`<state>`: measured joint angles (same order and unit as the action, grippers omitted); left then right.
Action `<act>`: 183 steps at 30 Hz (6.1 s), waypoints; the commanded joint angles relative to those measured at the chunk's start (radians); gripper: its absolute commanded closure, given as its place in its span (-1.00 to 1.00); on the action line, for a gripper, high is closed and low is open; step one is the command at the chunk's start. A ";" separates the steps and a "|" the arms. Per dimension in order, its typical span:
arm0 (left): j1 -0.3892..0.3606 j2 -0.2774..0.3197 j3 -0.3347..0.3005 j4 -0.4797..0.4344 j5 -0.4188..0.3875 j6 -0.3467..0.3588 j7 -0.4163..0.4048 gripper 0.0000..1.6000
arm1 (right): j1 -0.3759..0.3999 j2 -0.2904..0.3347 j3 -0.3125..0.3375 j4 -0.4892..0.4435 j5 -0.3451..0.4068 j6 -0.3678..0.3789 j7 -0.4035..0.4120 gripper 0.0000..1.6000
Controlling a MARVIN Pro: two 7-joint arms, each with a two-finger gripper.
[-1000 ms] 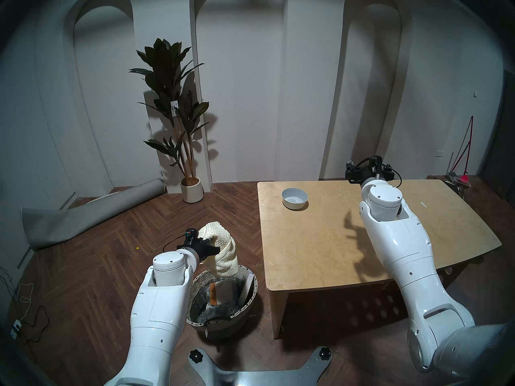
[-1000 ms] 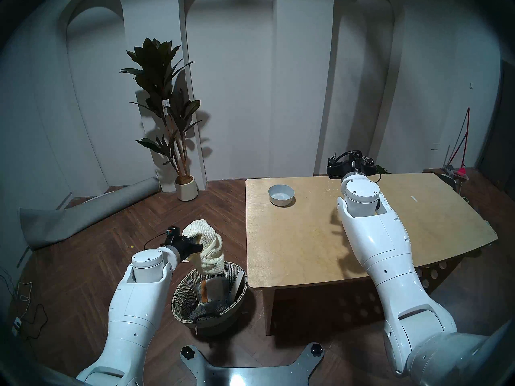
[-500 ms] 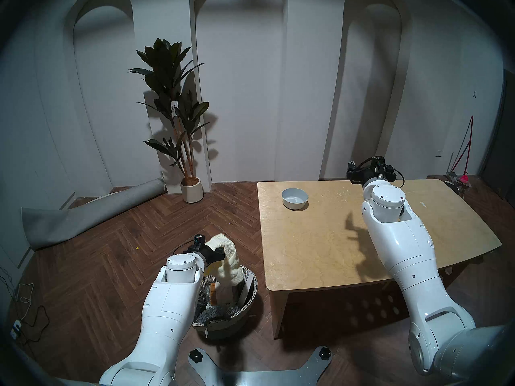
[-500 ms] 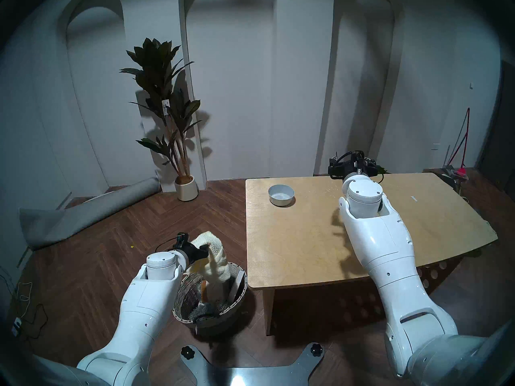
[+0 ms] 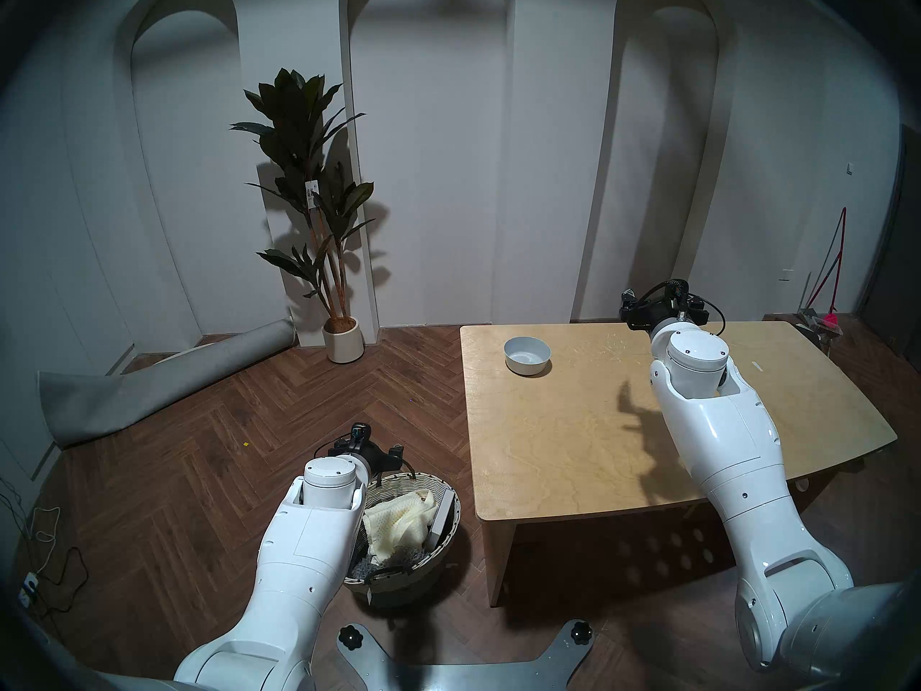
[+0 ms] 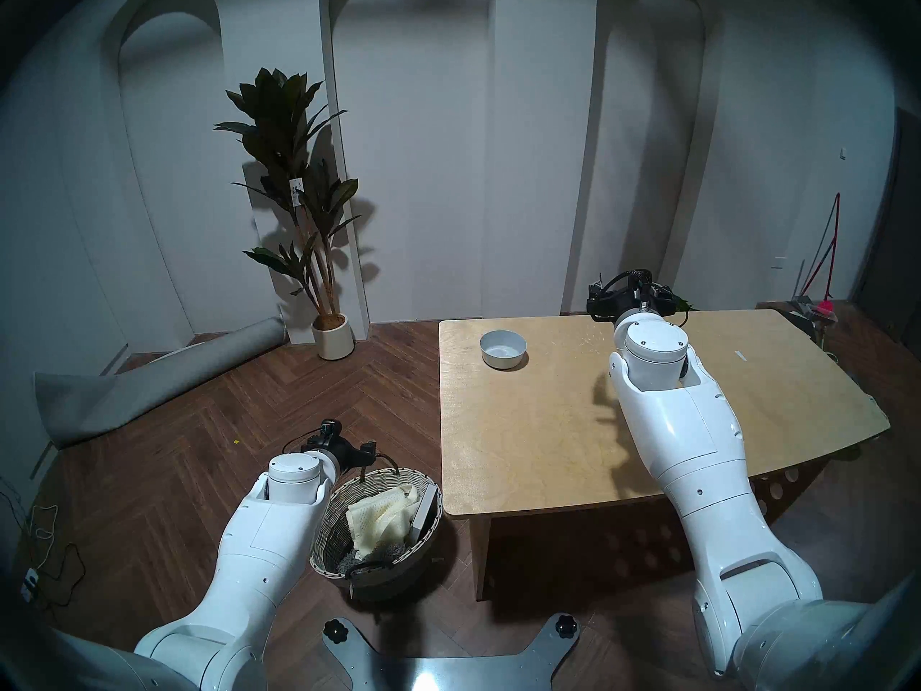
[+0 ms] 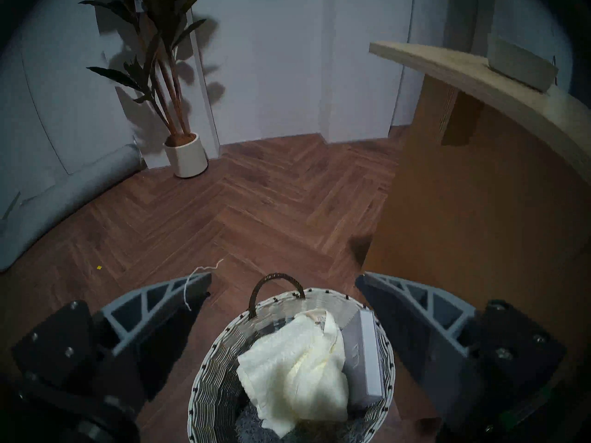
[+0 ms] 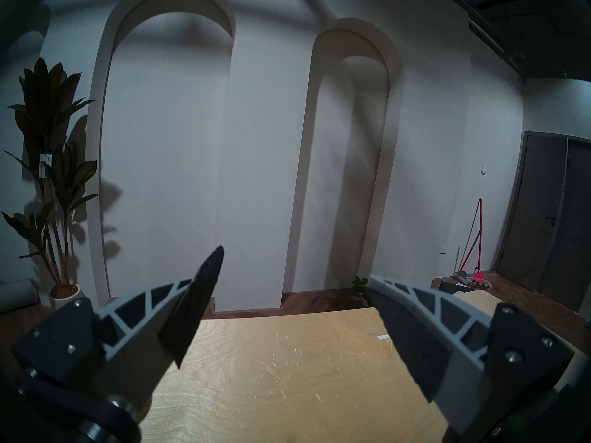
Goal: Load the items into the basket from the rear
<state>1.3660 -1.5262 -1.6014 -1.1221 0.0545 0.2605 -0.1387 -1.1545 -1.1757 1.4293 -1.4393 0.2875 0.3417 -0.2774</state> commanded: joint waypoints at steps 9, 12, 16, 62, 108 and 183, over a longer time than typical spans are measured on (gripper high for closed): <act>0.066 -0.013 -0.028 -0.174 -0.030 -0.023 0.011 -1.00 | 0.082 -0.134 -0.023 -0.015 0.067 0.268 -0.160 -1.00; 0.082 -0.016 -0.032 -0.199 -0.035 -0.019 0.016 -1.00 | 0.121 -0.191 -0.027 0.015 0.100 0.349 -0.224 -1.00; 0.100 -0.016 -0.031 -0.223 -0.036 -0.018 0.020 -1.00 | 0.173 -0.244 -0.030 0.064 0.151 0.426 -0.277 -1.00; 0.324 -0.038 -0.050 -0.472 -0.079 -0.052 0.035 -1.00 | 0.519 -0.564 0.019 0.883 0.249 -0.127 -0.503 -1.00; 0.343 -0.063 -0.003 -0.472 -0.026 -0.028 0.112 -1.00 | 0.659 -0.559 0.072 1.225 0.329 -0.301 -0.342 -1.00; 0.307 -0.035 0.006 -0.436 -0.001 0.031 0.090 -1.00 | 0.659 -0.581 0.058 1.296 0.328 -0.333 -0.315 1.00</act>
<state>1.6919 -1.5579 -1.5960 -1.5431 0.0568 0.2922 -0.0485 -0.5164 -1.7562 1.4876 -0.1330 0.6150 0.0138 -0.5946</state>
